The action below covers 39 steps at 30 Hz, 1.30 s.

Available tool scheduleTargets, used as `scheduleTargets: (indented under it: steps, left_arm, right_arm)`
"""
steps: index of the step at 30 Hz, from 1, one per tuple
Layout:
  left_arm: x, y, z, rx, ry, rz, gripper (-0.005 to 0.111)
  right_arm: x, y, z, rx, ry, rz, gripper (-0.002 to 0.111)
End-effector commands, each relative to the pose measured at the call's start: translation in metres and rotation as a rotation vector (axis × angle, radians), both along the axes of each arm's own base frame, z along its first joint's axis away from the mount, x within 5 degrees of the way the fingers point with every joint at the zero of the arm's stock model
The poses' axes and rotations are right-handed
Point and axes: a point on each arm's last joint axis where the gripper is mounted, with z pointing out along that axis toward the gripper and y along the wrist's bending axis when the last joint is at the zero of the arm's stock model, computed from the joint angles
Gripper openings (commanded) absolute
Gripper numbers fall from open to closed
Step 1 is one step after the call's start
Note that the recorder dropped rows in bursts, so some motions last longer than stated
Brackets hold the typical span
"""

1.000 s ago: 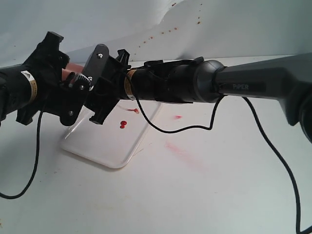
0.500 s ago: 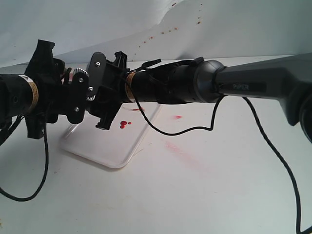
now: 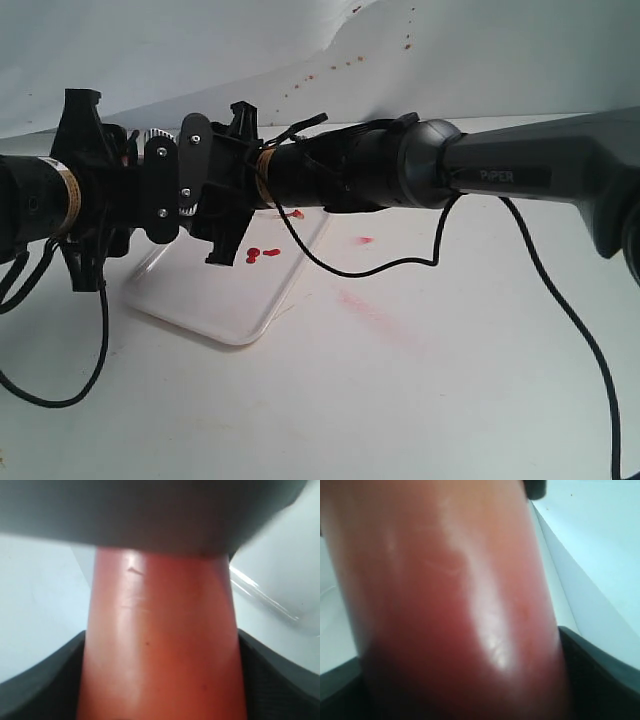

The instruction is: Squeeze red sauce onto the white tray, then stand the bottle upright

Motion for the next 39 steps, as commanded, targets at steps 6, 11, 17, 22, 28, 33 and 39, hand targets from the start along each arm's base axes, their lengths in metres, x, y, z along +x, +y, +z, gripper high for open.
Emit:
scheduleTargets:
  steps: [6,11,17,22,28,33,39]
  left_arm:
    - [-0.001,0.003,-0.003,-0.117,0.022,0.147,0.017]
    - [-0.004,0.003,-0.006,-0.222,0.057,0.238,0.064]
    - [-0.014,0.011,0.013,-0.313,0.035,0.349,0.077]
    - [-0.042,0.028,0.064,-0.444,-0.089,0.402,0.077]
    - [-0.077,0.044,0.108,-0.640,-0.197,0.411,0.077]
    - [-0.111,0.061,0.131,-0.791,-0.234,0.466,0.077]
    - [-0.142,0.080,0.137,-0.855,-0.203,0.599,0.077]
  right_arm:
    - [0.004,-0.005,0.022,-0.013,-0.060,-0.070,0.000]
    - [0.001,-0.008,0.045,0.012,-0.105,-0.063,0.000]
    - [0.002,-0.010,0.045,-0.038,-0.143,-0.062,0.000]
    - [-0.005,-0.002,0.044,-0.105,-0.206,-0.040,0.000]
    - [-0.027,0.020,0.039,-0.283,-0.343,-0.011,0.000]
    - [-0.042,0.033,0.038,-0.362,-0.401,0.007,0.000]
    - [-0.061,0.044,0.040,-0.626,-0.623,0.011,0.000]
